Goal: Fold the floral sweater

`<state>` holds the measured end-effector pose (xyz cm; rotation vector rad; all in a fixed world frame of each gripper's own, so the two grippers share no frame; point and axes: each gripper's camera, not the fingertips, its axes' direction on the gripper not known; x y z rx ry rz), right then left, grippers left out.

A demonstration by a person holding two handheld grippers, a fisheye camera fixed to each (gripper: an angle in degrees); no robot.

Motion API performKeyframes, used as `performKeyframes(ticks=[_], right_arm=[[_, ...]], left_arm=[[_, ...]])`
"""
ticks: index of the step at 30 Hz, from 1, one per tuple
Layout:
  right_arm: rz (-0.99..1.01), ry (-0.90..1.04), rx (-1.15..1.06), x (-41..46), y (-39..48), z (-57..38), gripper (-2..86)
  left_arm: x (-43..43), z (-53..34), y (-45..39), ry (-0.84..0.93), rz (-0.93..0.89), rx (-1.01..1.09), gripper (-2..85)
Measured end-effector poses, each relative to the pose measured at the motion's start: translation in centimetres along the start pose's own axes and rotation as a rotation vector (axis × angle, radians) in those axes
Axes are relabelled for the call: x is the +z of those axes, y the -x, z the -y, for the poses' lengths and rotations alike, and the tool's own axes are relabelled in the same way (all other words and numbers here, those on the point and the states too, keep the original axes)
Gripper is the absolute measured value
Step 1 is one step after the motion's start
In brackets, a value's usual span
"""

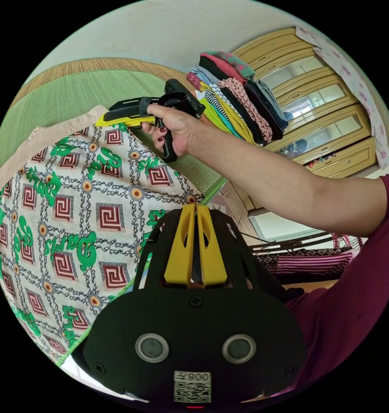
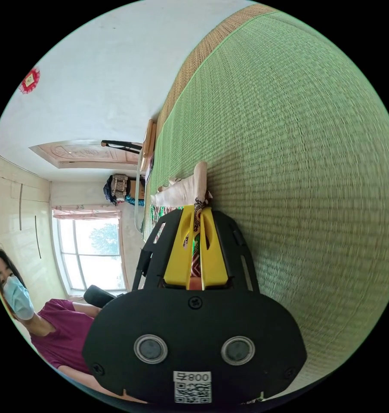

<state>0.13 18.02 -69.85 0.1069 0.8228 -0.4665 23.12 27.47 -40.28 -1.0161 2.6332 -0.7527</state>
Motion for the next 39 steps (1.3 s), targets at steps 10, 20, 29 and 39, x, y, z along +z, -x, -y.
performKeyframes(ticks=[10, 20, 29, 39], right_arm=[[-0.069, -0.048, 0.023, -4.8, 2.6, -1.0, 1.4], [-0.054, -0.12, 0.016, -7.1, 9.5, -1.8, 1.3], [-0.066, -0.144, -0.119, -5.1, 23.9, -1.2, 1.3], [-0.159, -0.039, -0.241, 5.9, 38.9, 1.2, 1.4]], left_arm=[[-2.4, -3.6, -0.3, -0.026, -0.048, 0.029, 0.4], [-10.0, -11.8, 2.6, -0.123, -0.145, -0.021, 0.5], [-21.1, -26.1, 8.1, -0.33, -0.195, -0.166, 0.4], [-30.7, -45.9, 16.1, -0.563, -0.141, -0.45, 0.4]])
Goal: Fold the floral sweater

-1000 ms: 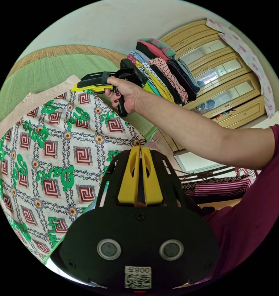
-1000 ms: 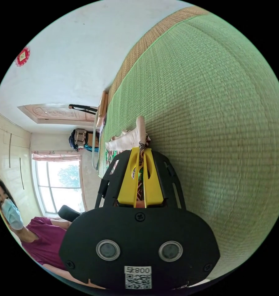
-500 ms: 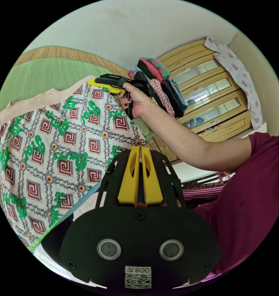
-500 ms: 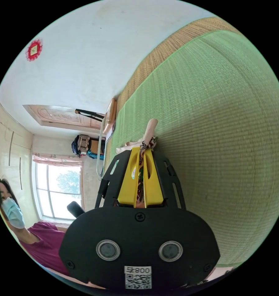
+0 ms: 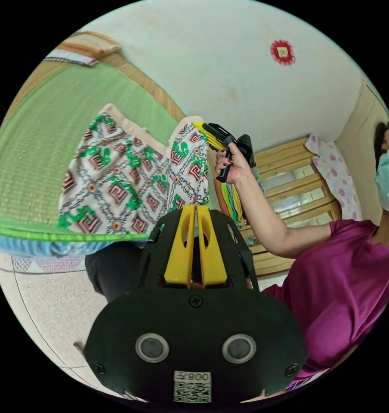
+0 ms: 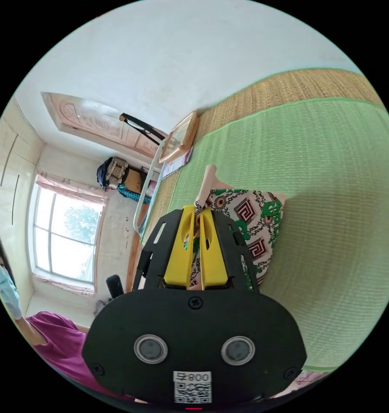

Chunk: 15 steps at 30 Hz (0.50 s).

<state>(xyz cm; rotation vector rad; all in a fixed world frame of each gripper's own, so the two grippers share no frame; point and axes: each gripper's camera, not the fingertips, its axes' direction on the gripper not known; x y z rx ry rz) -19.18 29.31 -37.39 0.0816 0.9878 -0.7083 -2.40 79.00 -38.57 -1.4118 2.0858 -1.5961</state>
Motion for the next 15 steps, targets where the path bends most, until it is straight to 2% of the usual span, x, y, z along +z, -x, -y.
performKeyframes(ticks=[5, 15], right_arm=[[-0.054, 0.072, -0.008, 4.8, 4.2, 2.4, 1.4], [-0.192, 0.186, 0.011, 10.9, 9.0, 6.9, 1.6]], left_arm=[[-6.2, -4.0, 6.3, -0.077, -0.02, -0.135, 0.4], [-12.7, -9.9, 15.6, -0.17, -0.108, -0.345, 0.3]])
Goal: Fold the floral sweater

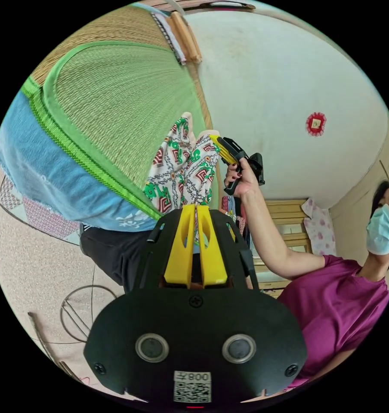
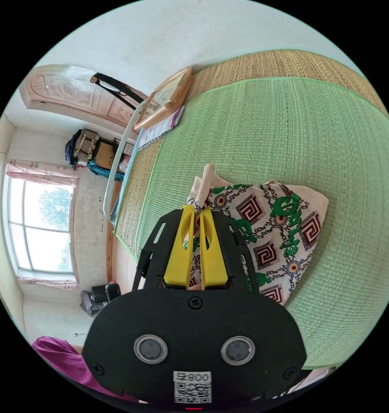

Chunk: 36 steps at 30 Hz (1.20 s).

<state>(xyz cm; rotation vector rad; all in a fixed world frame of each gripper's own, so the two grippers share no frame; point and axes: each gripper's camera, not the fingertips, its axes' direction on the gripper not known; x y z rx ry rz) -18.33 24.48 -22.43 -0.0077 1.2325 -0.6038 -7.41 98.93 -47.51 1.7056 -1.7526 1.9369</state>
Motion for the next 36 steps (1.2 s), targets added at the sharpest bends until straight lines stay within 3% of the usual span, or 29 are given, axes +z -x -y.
performKeyframes(ticks=[18, 36], right_arm=[[-0.117, 0.092, -0.067, -1.8, 6.5, 5.0, 4.8], [-0.013, 0.086, -0.192, -9.8, 13.2, 5.1, 5.6]], left_arm=[[-9.6, -3.2, 7.3, -0.038, -0.011, -0.086, 0.5], [-14.6, -6.4, 10.8, -0.058, -0.042, -0.128, 0.4]])
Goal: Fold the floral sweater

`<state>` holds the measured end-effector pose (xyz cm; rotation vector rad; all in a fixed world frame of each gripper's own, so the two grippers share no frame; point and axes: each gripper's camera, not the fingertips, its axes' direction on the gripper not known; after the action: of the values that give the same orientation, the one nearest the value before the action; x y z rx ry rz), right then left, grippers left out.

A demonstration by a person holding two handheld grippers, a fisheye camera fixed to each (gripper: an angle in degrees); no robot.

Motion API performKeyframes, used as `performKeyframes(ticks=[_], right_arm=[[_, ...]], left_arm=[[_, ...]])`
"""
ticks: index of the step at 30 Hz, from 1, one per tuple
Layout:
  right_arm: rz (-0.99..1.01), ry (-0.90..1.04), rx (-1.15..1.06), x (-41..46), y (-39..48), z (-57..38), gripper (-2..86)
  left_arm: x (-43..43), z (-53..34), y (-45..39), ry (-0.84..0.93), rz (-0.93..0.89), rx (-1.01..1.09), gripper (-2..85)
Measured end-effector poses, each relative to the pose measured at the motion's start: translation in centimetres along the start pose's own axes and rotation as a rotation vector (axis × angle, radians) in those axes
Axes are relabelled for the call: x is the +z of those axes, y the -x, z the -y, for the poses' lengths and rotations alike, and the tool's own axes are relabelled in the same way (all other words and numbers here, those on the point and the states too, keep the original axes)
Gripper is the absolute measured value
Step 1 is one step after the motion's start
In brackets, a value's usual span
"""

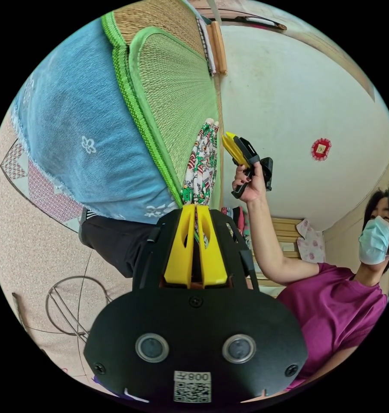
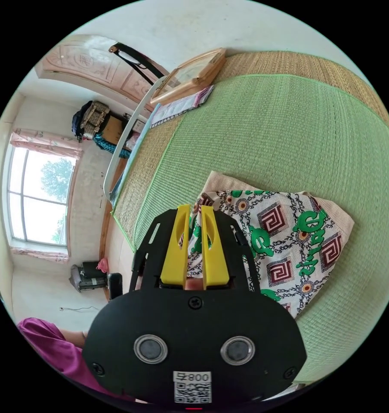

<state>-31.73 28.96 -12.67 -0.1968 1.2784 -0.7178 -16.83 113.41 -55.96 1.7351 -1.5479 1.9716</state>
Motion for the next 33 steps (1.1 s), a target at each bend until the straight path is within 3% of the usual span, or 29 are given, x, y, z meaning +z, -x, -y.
performKeyframes(ticks=[11, 18, 27, 33], right_arm=[[-0.122, 0.155, -0.191, -6.1, 5.9, -12.8, 6.0], [-0.279, 0.315, -0.301, -5.5, 10.6, -21.6, 7.8], [-0.455, 0.282, -0.388, -6.9, 14.8, -24.7, 8.0], [-0.487, 0.271, -0.39, -7.3, 16.2, -25.1, 7.8]], left_arm=[[-0.5, -0.2, 0.9, -0.049, -0.11, -0.046, 0.6], [-0.1, -0.6, -0.6, -0.077, -0.05, -0.011, 2.3], [3.0, 1.9, -9.0, -0.02, 0.302, 0.292, 6.7], [8.2, 4.1, -12.1, 0.101, 0.536, 0.381, 1.4]])
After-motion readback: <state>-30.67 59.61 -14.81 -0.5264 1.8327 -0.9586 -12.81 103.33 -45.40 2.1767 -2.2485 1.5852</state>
